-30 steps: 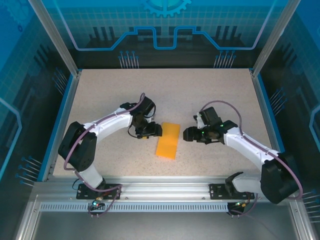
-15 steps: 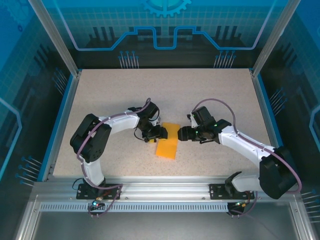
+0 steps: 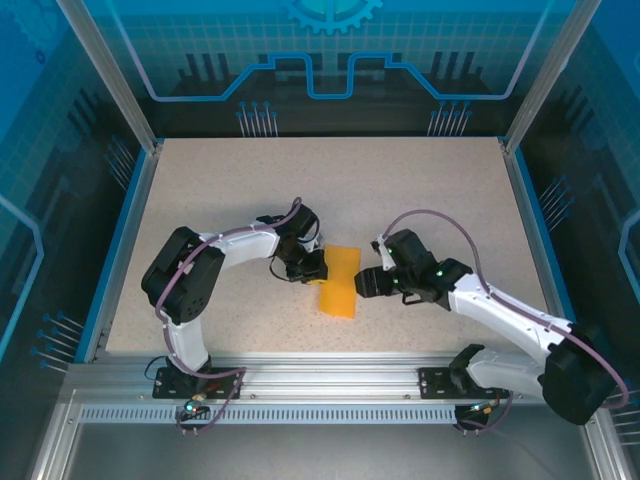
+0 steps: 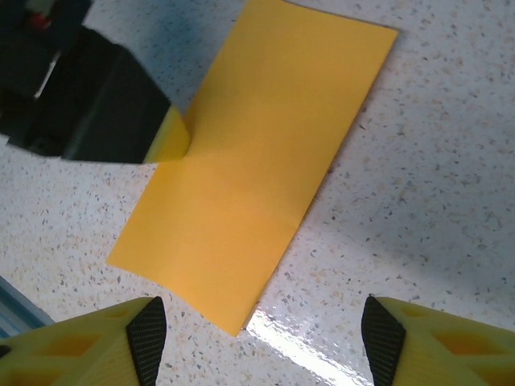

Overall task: Fold a paper plane with a square sheet of paper (fold left side to right side)
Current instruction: Third fold the triangle at the center of the table.

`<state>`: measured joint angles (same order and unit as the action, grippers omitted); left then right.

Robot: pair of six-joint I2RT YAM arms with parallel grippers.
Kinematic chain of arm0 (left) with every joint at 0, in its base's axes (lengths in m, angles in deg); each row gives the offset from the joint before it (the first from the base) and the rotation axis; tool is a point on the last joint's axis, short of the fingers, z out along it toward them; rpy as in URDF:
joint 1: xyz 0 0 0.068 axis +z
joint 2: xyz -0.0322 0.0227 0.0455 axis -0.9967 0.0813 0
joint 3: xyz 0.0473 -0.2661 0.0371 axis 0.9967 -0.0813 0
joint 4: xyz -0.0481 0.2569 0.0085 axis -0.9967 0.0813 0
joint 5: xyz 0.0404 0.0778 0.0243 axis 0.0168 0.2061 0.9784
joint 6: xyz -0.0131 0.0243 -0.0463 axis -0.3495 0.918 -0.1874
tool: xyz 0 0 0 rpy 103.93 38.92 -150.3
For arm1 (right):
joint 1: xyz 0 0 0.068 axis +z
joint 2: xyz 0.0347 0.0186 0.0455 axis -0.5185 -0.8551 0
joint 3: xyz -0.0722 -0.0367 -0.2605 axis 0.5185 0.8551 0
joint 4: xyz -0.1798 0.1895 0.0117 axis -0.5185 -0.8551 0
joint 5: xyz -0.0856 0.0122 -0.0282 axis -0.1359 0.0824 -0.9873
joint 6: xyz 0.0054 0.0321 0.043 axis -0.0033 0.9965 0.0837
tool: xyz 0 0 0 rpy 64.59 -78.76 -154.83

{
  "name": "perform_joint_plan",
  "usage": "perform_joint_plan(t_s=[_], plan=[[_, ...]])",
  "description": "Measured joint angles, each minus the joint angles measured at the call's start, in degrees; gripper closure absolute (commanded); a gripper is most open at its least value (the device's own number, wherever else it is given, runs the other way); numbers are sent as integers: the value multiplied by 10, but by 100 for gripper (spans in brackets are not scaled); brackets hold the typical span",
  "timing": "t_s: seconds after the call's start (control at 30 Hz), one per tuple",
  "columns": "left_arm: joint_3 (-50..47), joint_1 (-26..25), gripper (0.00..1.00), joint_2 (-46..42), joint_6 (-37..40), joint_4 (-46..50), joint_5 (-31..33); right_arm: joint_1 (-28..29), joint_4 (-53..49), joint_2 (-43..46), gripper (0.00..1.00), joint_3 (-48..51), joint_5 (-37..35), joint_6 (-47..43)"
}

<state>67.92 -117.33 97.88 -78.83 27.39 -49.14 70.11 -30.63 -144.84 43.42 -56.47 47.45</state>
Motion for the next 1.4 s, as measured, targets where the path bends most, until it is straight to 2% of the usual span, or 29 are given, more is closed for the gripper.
perform_joint_plan(t_s=[0.1, 0.27, 0.47, 0.63, 0.87, 0.93, 1.13, 1.4], plan=[[-2, 0, 95, 0, -7, 0, -1, 54, 15, 20, 30, 21, -42, -16], [-10, 0, 97, -4, -15, 0, -9, 180, 51, 23, 25, 47, -132, -64], [-10, 0, 97, -9, -27, 0, -22, 277, 102, -55, 15, 47, -214, -116], [-13, 0, 98, -10, -35, -1, -33, 309, 123, -143, 11, 30, -257, -143], [-17, 0, 98, -11, -37, -3, -43, 312, 153, -212, 14, -4, -278, -168], [-17, 0, 99, -11, -38, -4, -43, 312, 162, -226, 19, -12, -286, -176], [-17, 0, 99, -11, -38, -4, -43, 311, 180, -237, 47, -15, -294, -187], [-17, 0, 96, -10, -37, -4, -43, 289, 193, -228, 96, -14, -261, -199]])
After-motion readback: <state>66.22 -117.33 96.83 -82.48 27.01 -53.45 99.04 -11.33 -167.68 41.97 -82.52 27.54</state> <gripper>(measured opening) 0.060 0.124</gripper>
